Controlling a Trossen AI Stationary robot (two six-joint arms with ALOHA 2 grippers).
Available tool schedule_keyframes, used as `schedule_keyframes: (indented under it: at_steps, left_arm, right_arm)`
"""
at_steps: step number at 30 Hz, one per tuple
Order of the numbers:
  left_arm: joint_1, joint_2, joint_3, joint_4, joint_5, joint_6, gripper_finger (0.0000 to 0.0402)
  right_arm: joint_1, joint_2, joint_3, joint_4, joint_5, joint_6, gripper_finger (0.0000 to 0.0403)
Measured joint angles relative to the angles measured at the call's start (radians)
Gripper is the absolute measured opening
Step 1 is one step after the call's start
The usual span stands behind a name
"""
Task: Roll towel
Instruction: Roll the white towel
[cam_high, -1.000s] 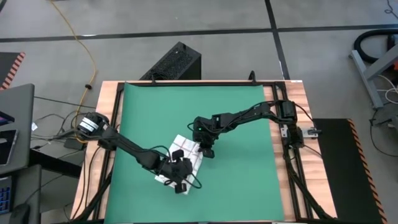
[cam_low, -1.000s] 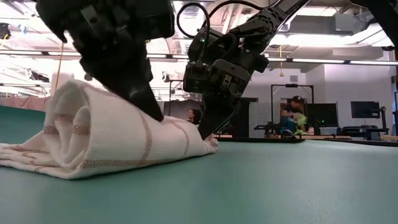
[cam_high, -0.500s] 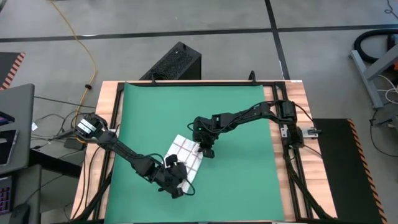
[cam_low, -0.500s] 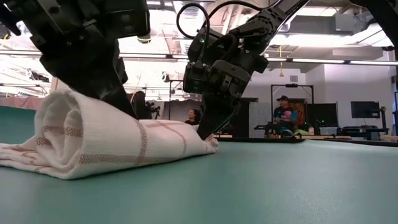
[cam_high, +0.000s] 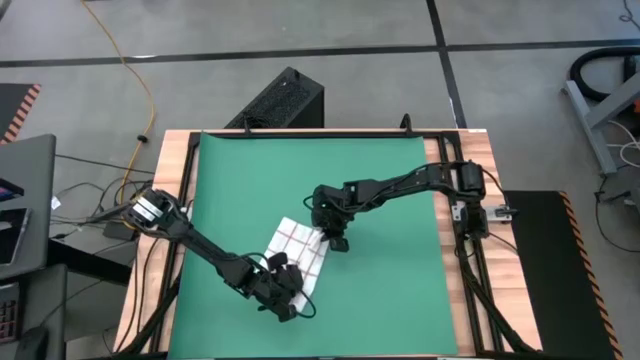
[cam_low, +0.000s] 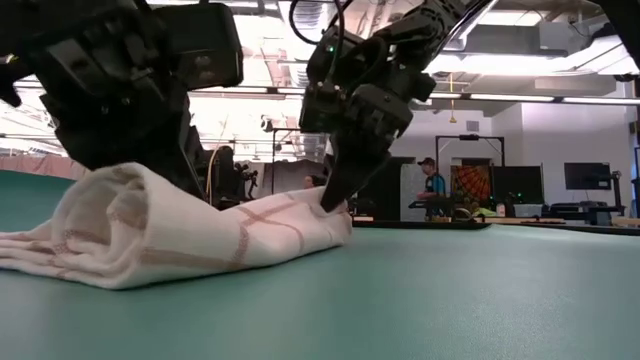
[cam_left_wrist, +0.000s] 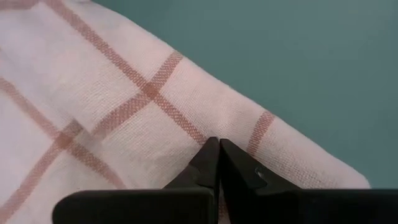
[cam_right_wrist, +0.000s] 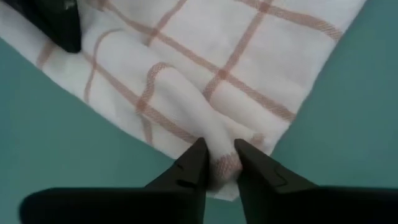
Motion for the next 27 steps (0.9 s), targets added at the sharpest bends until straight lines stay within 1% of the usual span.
schedule_keyframes:
  at_steps: [7,10,12,14,17,21,24,27]
  left_arm:
    - [-0.014,0.005,0.000,-0.018,0.003,-0.022,0.0000]
    - [-0.019,0.006,0.000,-0.019,0.007,-0.026,0.0000]
    - [-0.023,0.006,0.000,-0.030,0.009,-0.026,0.0000]
    - [-0.024,0.007,0.000,-0.048,0.009,-0.017,0.0000]
    - [-0.024,0.007,0.000,-0.073,0.010,-0.014,0.0000]
    - [-0.024,0.007,0.000,-0.076,0.005,-0.017,0.0000]
    - [-0.024,0.007,0.000,-0.076,0.004,-0.019,0.0000]
    - [-0.024,0.007,0.000,-0.076,0.004,-0.019,0.0000]
  right_arm:
    - [-0.013,-0.014,0.001,0.033,-0.001,0.000,0.0154]
    - [-0.027,-0.055,0.001,0.057,-0.001,-0.003,0.0165]
    - [-0.036,-0.090,0.002,0.067,-0.029,-0.010,0.0166]
    - [-0.036,-0.120,0.002,0.060,-0.085,-0.030,0.0164]
    - [-0.008,-0.140,-0.004,0.062,-0.109,-0.065,0.0151]
    - [0.040,-0.119,-0.030,0.079,-0.114,-0.109,0.0126]
    - [0.058,-0.115,-0.058,0.152,-0.114,-0.110,0.0110]
    - [0.058,-0.118,-0.086,0.243,-0.083,-0.109,0.0099]
